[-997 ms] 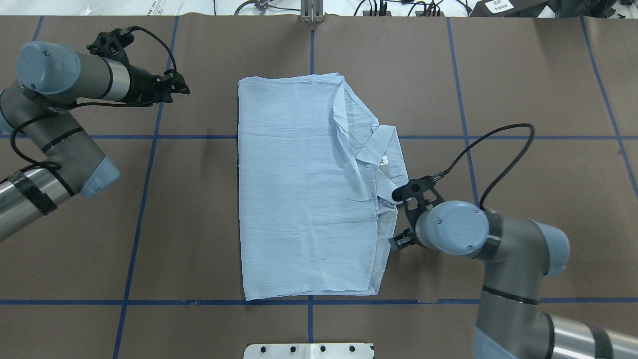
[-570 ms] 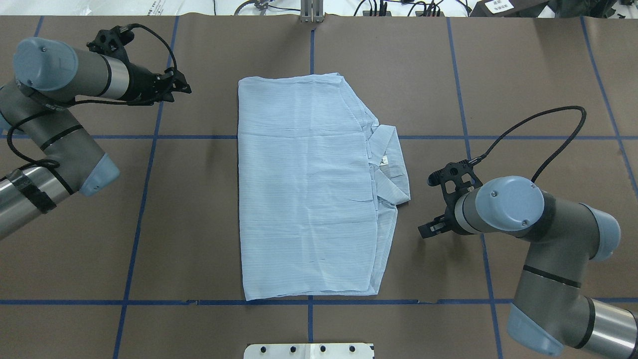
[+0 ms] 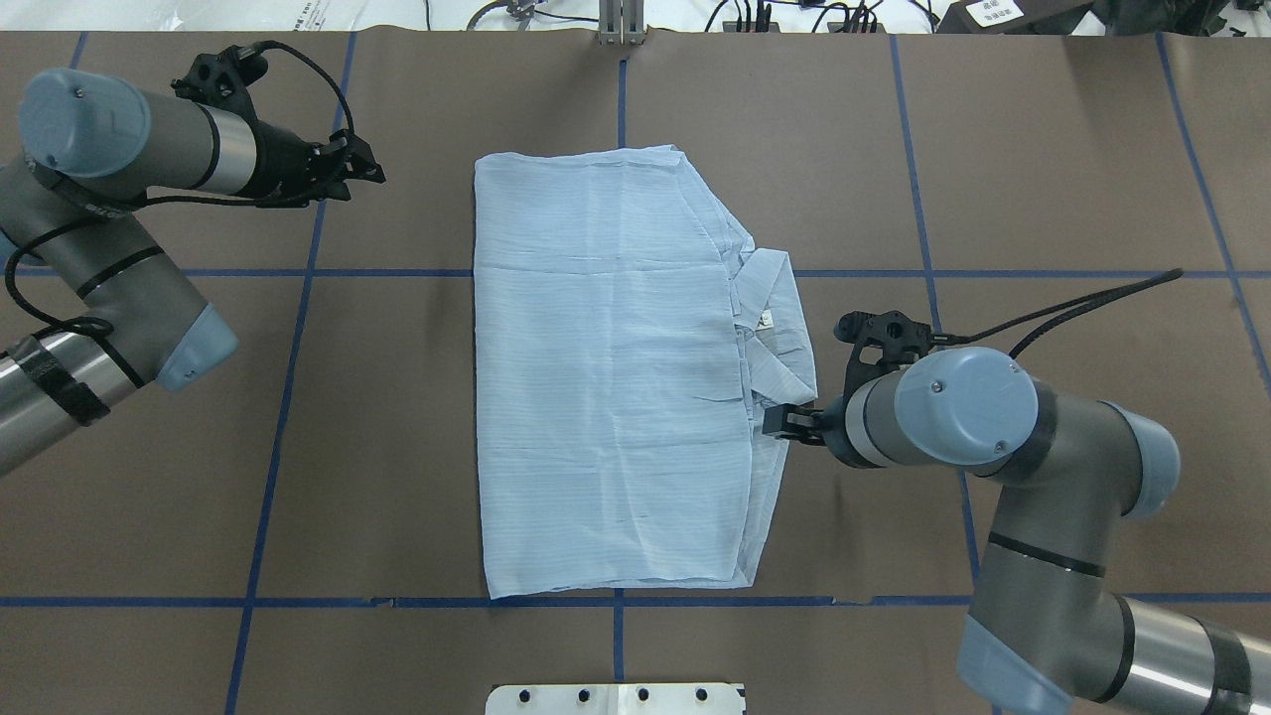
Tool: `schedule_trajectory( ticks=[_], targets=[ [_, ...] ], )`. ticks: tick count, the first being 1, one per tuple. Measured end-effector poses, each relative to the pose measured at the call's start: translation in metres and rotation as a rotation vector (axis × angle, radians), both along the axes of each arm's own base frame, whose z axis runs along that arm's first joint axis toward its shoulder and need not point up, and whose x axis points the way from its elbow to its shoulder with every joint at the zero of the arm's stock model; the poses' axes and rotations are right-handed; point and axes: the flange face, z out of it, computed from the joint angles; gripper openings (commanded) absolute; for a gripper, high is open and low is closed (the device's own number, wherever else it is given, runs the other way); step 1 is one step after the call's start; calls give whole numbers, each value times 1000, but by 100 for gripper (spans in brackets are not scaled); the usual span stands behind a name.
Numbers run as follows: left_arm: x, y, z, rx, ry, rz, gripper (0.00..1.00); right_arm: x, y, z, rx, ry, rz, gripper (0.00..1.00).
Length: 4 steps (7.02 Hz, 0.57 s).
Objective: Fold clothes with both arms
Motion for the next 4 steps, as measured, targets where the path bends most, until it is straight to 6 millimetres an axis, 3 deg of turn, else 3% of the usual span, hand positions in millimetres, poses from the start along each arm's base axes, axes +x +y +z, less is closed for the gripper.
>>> schedule_trajectory(
  ticks=[2,4],
  targets=[
    [-1,0,0,0,0,-1,58,-43,48,-29,-231,-99,242,100],
    [-2,2,2,-1,0,-3,58,-66,90,-36,-342,-133,324,98]
  ],
)
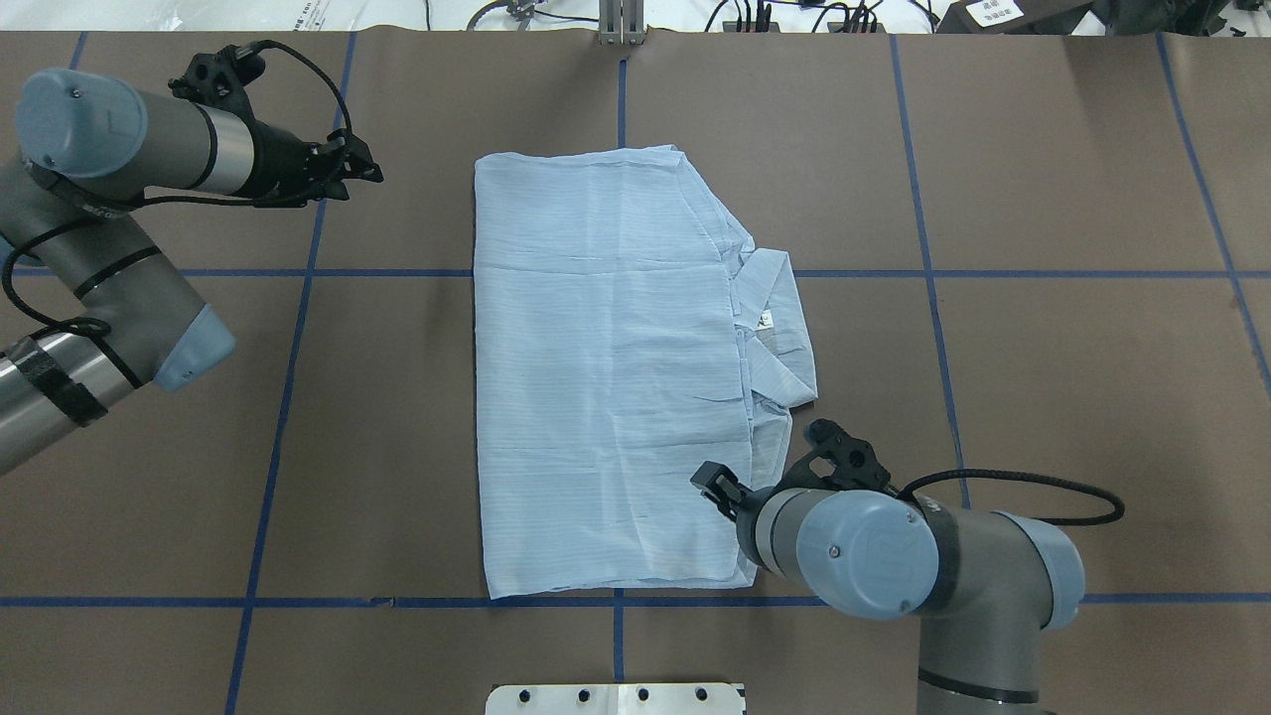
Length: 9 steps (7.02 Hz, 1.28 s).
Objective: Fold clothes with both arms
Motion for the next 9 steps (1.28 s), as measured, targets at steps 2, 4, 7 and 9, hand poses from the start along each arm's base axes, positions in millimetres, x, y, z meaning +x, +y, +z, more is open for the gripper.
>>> schedule_trajectory(
  ticks=[2,4,7,9],
  targets=[
    [-3,3,0,1,3,-3,58,-11,24,2,-74,12,25,98],
    [-4,5,0,3,4,-4,58,-15,32,2,-99,15,31,96],
    [-5,6,1,2,3,-5,58,-18,38,5,-103,22,22,91],
    [-5,6,2,1,2,-5,58,-19,39,7,-106,26,16,83]
  ],
)
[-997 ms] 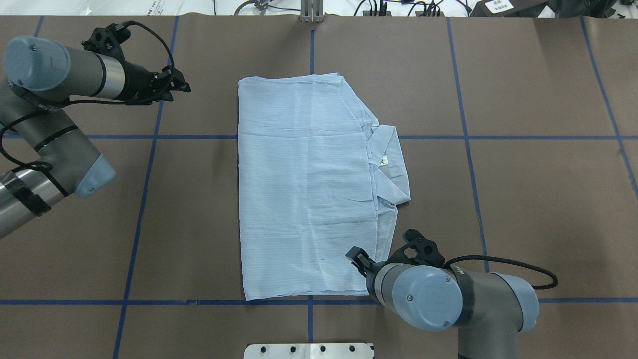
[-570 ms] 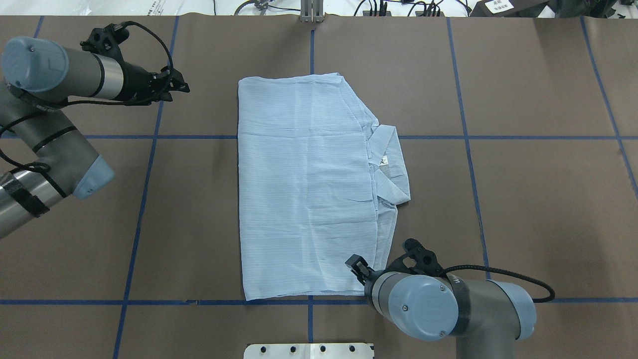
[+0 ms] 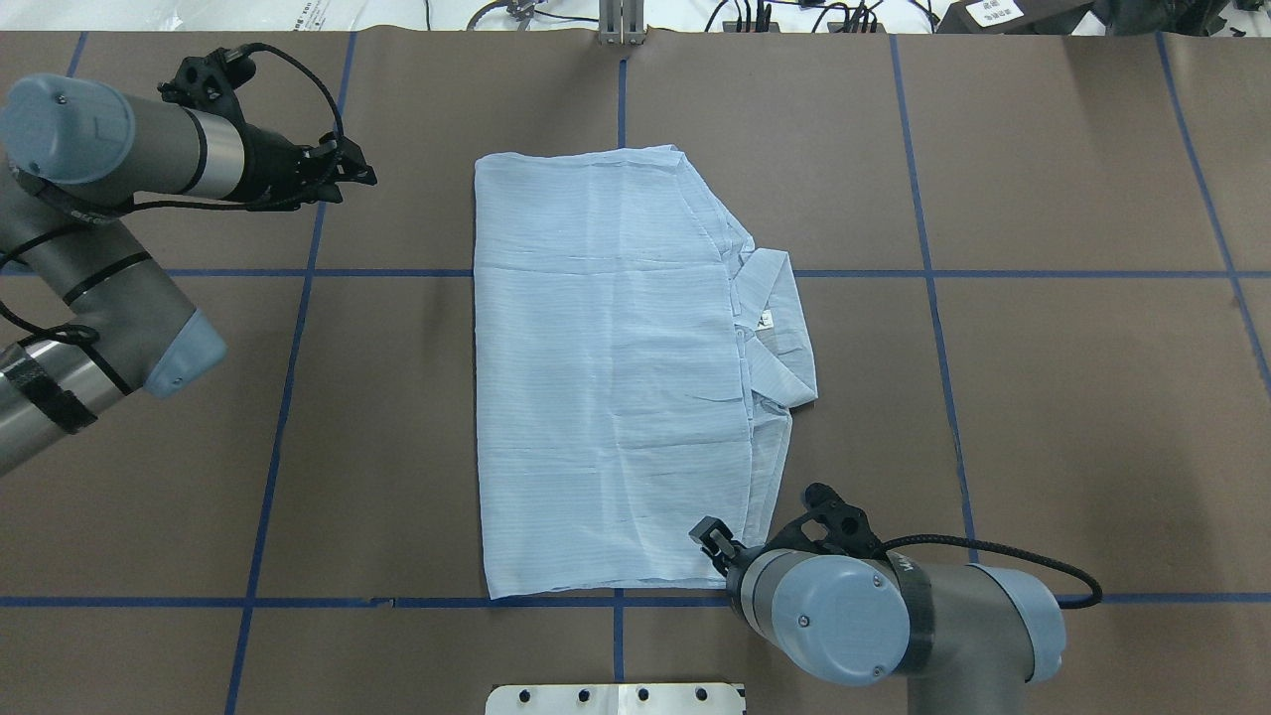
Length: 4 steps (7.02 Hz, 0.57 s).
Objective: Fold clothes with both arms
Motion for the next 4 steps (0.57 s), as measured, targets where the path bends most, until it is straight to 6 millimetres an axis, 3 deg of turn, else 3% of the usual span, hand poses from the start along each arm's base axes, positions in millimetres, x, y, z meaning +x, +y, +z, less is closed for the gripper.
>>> schedule_trajectory(
  ticks=[1,2,4],
  targets=[
    [0,0,0,0,0,0,58,0,0,1,-1,2,-2,76],
    [0,0,0,0,0,1,58,-1,1,1,-1,2,-3,58],
    [0,0,0,0,1,1,58,-1,1,0,-3,0,-4,7]
  ],
)
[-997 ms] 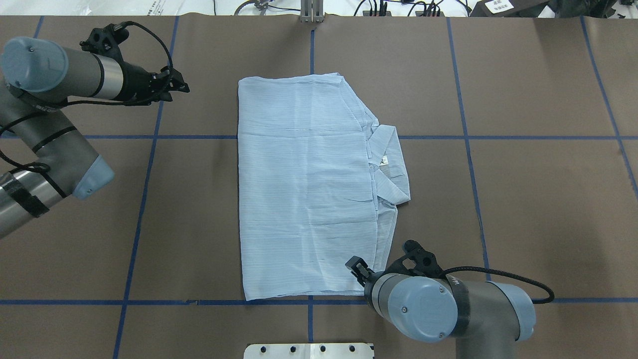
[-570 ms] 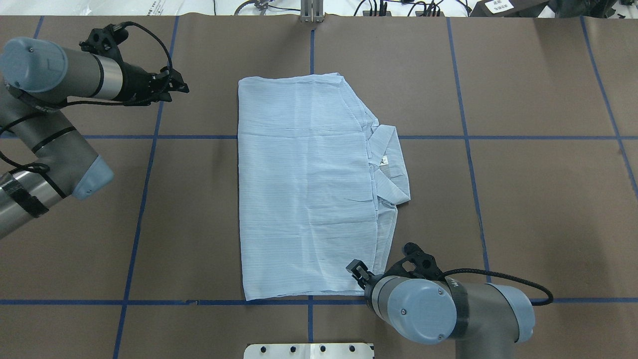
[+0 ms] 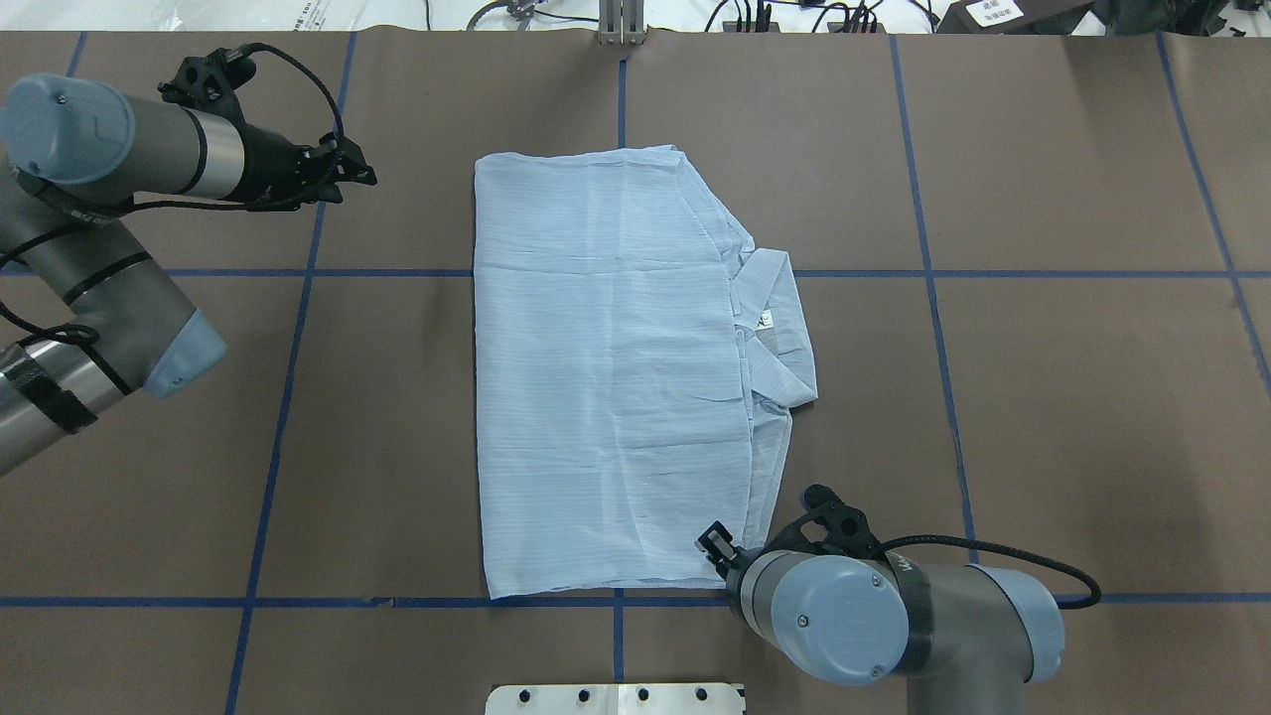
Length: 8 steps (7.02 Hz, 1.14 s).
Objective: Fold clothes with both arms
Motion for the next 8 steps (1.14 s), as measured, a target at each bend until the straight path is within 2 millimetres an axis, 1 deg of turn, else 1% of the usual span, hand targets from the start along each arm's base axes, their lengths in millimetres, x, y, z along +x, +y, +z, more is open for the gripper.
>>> schedule_trajectory(
  ticks=[1,3,4,5,6,7,8],
  targets=[
    [0,0,0,0,0,0,58,0,0,-1,0,-2,0,0],
    [0,0,-3,-7,9,-4,58,2,-2,-5,1,-11,4,0],
    [2,3,-8,-43,39,-17,58,5,-4,-11,2,-23,8,0],
    [9,14,-19,-97,88,-27,57,10,-5,-16,2,-35,8,0],
    [24,43,-33,-153,145,-13,57,16,-6,-21,-3,-42,5,0],
    [41,85,-44,-217,197,15,57,23,-5,-26,-10,-37,1,0],
    [56,133,-50,-278,235,38,57,25,-4,-28,-13,-32,-2,0]
  ],
)
